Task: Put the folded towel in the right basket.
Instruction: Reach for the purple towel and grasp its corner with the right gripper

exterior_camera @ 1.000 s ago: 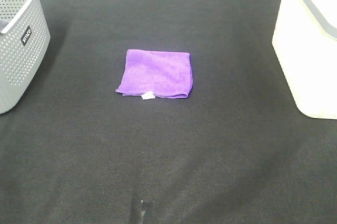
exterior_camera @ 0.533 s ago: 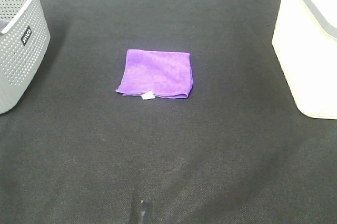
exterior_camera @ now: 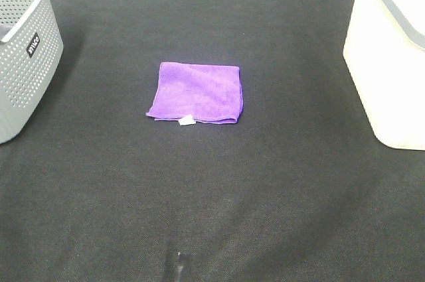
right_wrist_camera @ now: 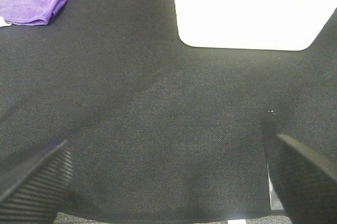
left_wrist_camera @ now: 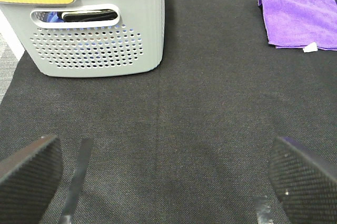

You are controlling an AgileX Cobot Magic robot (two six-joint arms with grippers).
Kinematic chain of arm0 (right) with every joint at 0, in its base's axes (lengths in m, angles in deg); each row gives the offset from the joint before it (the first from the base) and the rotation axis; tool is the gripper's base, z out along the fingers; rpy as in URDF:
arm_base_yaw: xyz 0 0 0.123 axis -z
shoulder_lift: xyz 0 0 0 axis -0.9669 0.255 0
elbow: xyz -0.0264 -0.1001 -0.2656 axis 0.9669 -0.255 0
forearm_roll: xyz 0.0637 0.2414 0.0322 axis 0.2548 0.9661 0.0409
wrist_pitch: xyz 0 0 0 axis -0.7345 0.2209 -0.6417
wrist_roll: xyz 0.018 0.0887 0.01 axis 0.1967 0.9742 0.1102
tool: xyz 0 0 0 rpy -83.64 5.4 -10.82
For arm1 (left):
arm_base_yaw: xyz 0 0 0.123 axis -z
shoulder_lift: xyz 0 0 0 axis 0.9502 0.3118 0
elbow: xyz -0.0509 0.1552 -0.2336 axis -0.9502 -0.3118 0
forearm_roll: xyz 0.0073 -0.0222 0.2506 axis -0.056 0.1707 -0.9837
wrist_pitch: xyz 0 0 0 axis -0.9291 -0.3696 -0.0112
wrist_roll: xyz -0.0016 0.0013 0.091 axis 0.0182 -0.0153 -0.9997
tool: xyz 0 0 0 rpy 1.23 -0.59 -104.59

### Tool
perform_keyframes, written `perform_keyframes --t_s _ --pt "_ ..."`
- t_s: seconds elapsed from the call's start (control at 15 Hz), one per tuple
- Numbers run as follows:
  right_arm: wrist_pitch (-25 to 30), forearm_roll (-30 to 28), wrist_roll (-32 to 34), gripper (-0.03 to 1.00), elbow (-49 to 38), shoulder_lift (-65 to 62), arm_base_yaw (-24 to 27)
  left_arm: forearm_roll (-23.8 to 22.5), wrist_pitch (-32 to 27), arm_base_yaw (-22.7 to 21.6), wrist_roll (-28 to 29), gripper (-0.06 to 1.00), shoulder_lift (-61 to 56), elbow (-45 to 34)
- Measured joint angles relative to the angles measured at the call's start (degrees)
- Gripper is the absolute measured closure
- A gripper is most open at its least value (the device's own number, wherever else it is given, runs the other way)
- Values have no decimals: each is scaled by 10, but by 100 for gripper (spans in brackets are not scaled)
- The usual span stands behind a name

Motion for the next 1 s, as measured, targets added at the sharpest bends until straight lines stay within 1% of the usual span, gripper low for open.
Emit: perform_keyframes --t_s 0.53,0.6,0.73,0.8,0.87,0.93,1.0 --pt "0 0 -2 1 0 0 0 0 0 0 0 -4 0 0" --pt "0 0 -8 1 0 0 0 0 0 0 0 -4 0 0" --pt "-4 0 -44 1 7 2 0 0 0 0 0 -4 0 0" --pt "-4 0 -50 1 33 27 0 0 0 0 0 -4 0 0" --pt "-4 0 -50 1 73 81 0 0 0 0 0 -4 0 0" --pt "-4 0 -55 1 128 165 0 0 0 0 0 -4 0 0" --pt "-3 0 -58 1 201 253 0 0 0 0 0 -4 0 0"
